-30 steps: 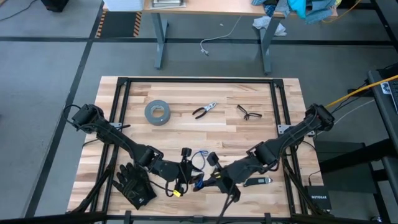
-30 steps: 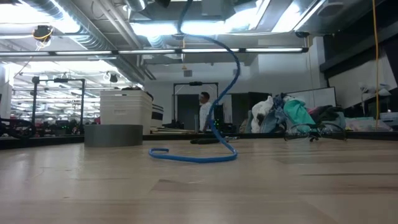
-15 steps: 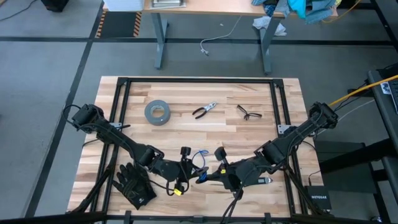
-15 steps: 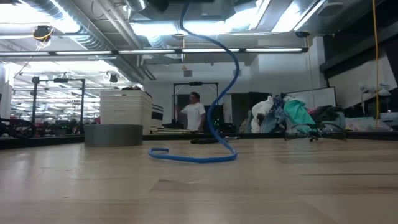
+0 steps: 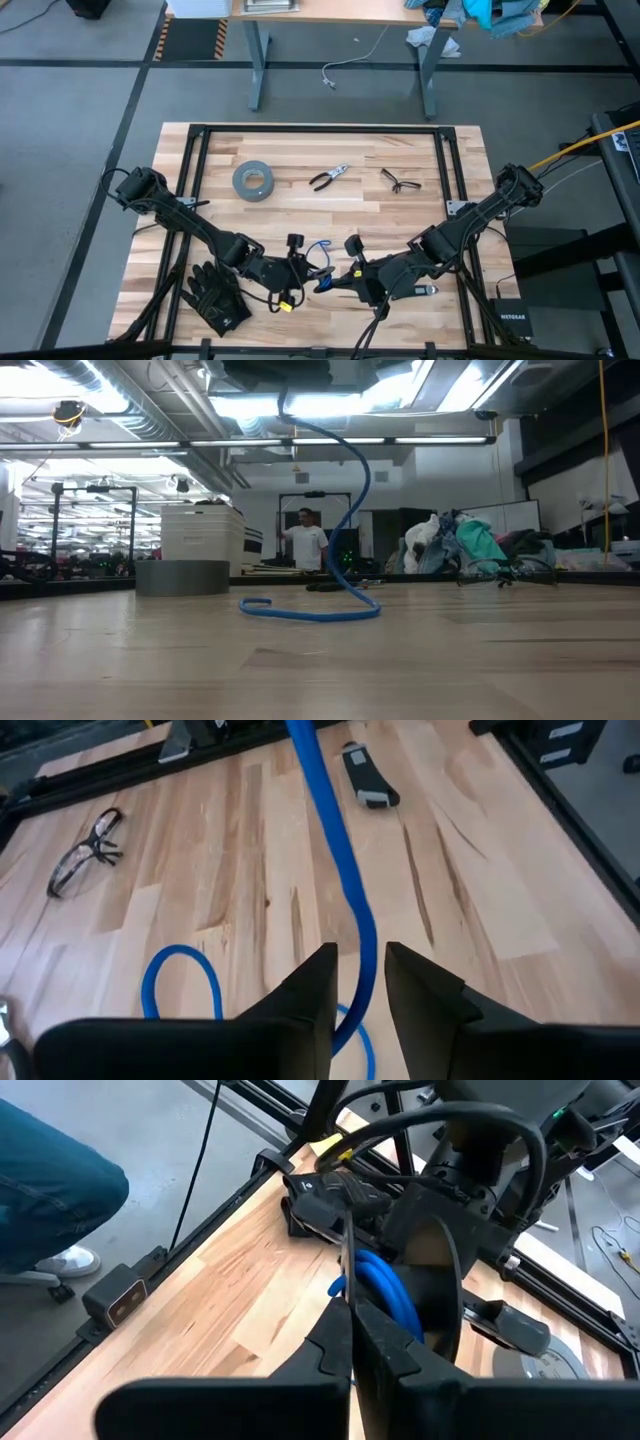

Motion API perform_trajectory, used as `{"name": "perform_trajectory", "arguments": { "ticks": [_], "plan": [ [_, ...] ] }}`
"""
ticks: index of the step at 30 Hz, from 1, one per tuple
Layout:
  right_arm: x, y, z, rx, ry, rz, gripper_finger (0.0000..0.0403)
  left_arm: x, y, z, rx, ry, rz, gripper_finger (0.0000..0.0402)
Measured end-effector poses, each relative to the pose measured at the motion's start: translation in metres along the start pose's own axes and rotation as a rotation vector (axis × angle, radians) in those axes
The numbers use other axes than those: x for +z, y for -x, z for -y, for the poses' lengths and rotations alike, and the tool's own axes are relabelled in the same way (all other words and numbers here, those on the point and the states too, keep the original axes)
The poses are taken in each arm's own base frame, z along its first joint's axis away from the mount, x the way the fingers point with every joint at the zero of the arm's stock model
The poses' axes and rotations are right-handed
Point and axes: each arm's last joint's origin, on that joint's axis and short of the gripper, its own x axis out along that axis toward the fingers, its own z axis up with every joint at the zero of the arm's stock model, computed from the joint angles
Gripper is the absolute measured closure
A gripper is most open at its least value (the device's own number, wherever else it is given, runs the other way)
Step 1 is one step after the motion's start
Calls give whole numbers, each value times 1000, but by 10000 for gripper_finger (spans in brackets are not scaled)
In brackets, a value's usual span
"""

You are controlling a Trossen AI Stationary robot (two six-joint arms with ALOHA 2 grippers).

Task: Coil cords
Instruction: Coil the blue wire cable onto the black spool

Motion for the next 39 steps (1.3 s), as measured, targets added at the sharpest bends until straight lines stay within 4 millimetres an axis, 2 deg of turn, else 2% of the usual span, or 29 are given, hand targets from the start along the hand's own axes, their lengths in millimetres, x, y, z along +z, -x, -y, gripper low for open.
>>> {"name": "perform_trajectory", "arguments": {
  "ticks": [10, 34, 39],
  "plan": [
    [0, 0, 0, 2, -1, -2, 402, -12, -2, 0, 7, 1, -51, 341],
    [-4, 1, 0, -19, -15, -50, 402, -19, -2, -1, 15, 18, -118, 341],
    [-8, 2, 0, -36, -19, -90, 402, -19, 0, 1, -5, -4, -120, 355]
  ]
}}
